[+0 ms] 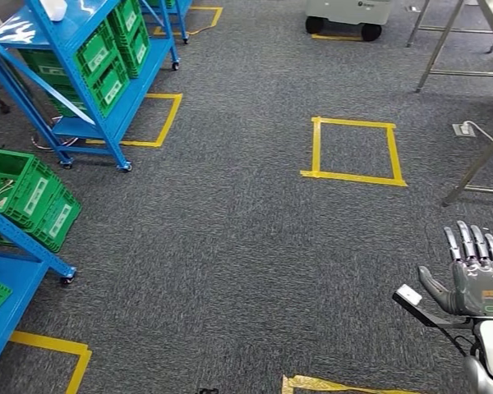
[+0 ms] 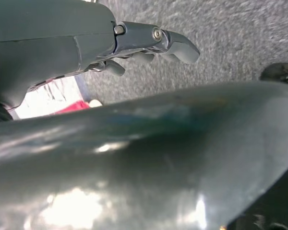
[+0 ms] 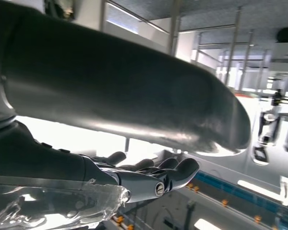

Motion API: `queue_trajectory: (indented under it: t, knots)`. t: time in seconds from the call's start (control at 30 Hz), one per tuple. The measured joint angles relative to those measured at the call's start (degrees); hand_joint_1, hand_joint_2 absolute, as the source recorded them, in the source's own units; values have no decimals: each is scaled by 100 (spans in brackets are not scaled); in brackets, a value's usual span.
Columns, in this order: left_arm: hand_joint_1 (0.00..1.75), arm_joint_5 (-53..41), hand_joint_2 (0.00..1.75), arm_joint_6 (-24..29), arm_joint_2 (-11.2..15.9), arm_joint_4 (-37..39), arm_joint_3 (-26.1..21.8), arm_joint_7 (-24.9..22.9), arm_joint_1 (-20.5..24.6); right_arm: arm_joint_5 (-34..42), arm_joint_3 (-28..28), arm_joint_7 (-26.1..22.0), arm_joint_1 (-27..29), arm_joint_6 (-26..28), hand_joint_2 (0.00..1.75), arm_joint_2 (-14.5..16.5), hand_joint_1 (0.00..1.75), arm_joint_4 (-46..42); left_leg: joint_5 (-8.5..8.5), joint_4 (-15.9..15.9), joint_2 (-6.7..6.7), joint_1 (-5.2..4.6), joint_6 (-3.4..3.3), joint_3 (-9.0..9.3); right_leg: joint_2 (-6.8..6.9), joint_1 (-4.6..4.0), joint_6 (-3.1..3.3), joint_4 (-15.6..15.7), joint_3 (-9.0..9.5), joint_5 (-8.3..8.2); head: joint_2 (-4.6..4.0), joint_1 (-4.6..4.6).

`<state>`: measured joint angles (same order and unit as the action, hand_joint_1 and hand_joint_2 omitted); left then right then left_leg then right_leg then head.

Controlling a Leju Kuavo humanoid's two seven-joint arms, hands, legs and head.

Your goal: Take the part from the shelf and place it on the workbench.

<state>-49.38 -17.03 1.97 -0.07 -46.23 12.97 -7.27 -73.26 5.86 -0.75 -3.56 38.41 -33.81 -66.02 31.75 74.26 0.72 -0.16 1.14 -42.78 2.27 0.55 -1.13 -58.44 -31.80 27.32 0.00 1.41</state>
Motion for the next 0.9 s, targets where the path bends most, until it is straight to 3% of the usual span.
queue_trajectory:
  t: [0.03, 0.07, 0.13, 0.2, 0.27, 0.3, 0.37, 0.43, 0.47, 0.5, 0.53, 0.57, 0.63, 0.7, 0.77, 0.8, 0.83, 0.9]
  knots:
    - [0, 19, 0, -1, -2, 0, 0, -1, -3, -7, -7, -12, 1, -6, 0, -1, 0, -2, -96, -83, -10, 0, -3, 54, 75, -3, 0, 0, 5, 4, 0, -1]
    - [0, 46, 0, -1, -2, 0, 0, -1, -7, -13, -13, -25, 2, -12, 0, -2, 0, -8, -264, -366, -49, -3, -12, 215, 148, -4, -5, 0, 14, 9, 0, -1]
    - [0, 102, 0, -2, 1, 0, 0, 2, -6, -20, -45, -43, 19, -15, 0, -16, 0, -35, -569, -1183, -295, -29, -44, 676, 279, -21, -40, -12, 38, 36, 0, 2]
    - [0, 147, 0, -2, 0, 0, 0, 13, -3, -5, -101, -46, 65, -5, 0, -50, 0, -62, -658, -1630, -446, -62, -96, 913, 405, -48, -93, -13, 66, 65, 0, -8]
    - [0, 191, 0, -1, -2, 0, 1, 25, -29, 16, -157, -66, 118, 0, 0, -73, 0, -100, -660, -1681, -326, -74, -163, 916, 528, -53, -151, 15, 109, 81, 0, -20]
    - [0, 209, 0, -3, -3, 0, 2, 30, -51, 22, -179, -86, 138, -1, 0, -77, 0, -127, -671, -1700, -261, -66, -198, 924, 500, -43, -184, 0, 113, 110, 0, -26]
    - [0, 247, 0, -20, 4, 0, 9, 40, -69, 20, -215, -135, 171, -18, 0, -83, 0, -173, -699, -1737, -138, -33, -267, 945, 206, -16, -237, -311, -18, 312, 1, -54]
    - [0, 279, 0, -45, 22, 0, 28, 49, -53, 11, -236, -174, 184, -54, 0, -85, 0, -183, -709, -1741, -8, -18, -297, 942, -128, 2, -258, -1063, -387, 668, 1, -87]
    - [0, 288, 0, -56, 33, 0, 42, 52, -44, 4, -240, -190, 188, -75, 0, -84, 0, -182, -710, -1740, 67, -17, -301, 942, -189, 3, -266, -1423, -577, 792, 0, -93]
    - [0, 299, 0, -67, 44, 0, 59, 54, -40, -4, -240, -204, 188, -90, 0, -83, 0, -181, -711, -1739, 147, -17, -301, 943, -212, 6, -270, -1624, -698, 817, 0, -94]
    - [0, 310, 0, -78, 53, 0, 79, 54, -38, -12, -238, -217, 185, -100, 0, -81, 0, -181, -713, -1737, 227, -14, -298, 948, -220, 10, -272, -1597, -710, 724, 0, -93]
    - [0, 321, 0, -87, 58, 0, 103, 54, -37, -17, -237, -225, 178, -105, 0, -81, 0, -180, -714, -1734, 309, -7, -291, 956, -246, 22, -275, -1345, -609, 537, 0, -94]
    - [0, 348, 0, -99, 78, 0, 140, 54, -31, -22, -234, -237, 160, -106, 0, -78, 0, -178, -714, -1719, 469, 3, -244, 962, -463, 73, -300, -535, -231, 162, 0, -96]
    - [0, 370, 0, -102, 107, 0, 164, 54, -25, -25, -222, -244, 147, -108, 0, -73, 0, -174, -733, -1705, 622, 4, -167, 924, -649, 106, -277, -69, 10, 43, 0, -93]
    - [0, 376, 0, -104, 115, 1, 181, 54, -41, -28, -200, -249, 138, -110, 0, -69, 0, -172, -783, -1719, 759, 22, -94, 868, -579, 87, -196, -37, 32, 43, 0, -89]
    - [0, 377, 0, -105, 113, 1, 187, 54, -55, -29, -191, -250, 124, -110, 0, -69, 0, -172, -787, -1715, 760, 31, -68, 848, -507, 79, -157, -36, 28, 28, 0, -89]
    - [0, 378, 0, -105, 112, 1, 197, 54, -66, -29, -184, -250, 107, -110, 0, -69, 0, -172, -736, -1650, 663, 26, -45, 806, -438, 75, -119, -30, 28, 18, 0, -77]
    - [0, 384, 0, -105, 115, 0, 230, 54, -51, -30, -176, -254, 80, -114, 0, -70, 0, -172, -446, -1188, 314, 4, -15, 582, -286, 60, -56, -19, 30, 12, 0, -48]
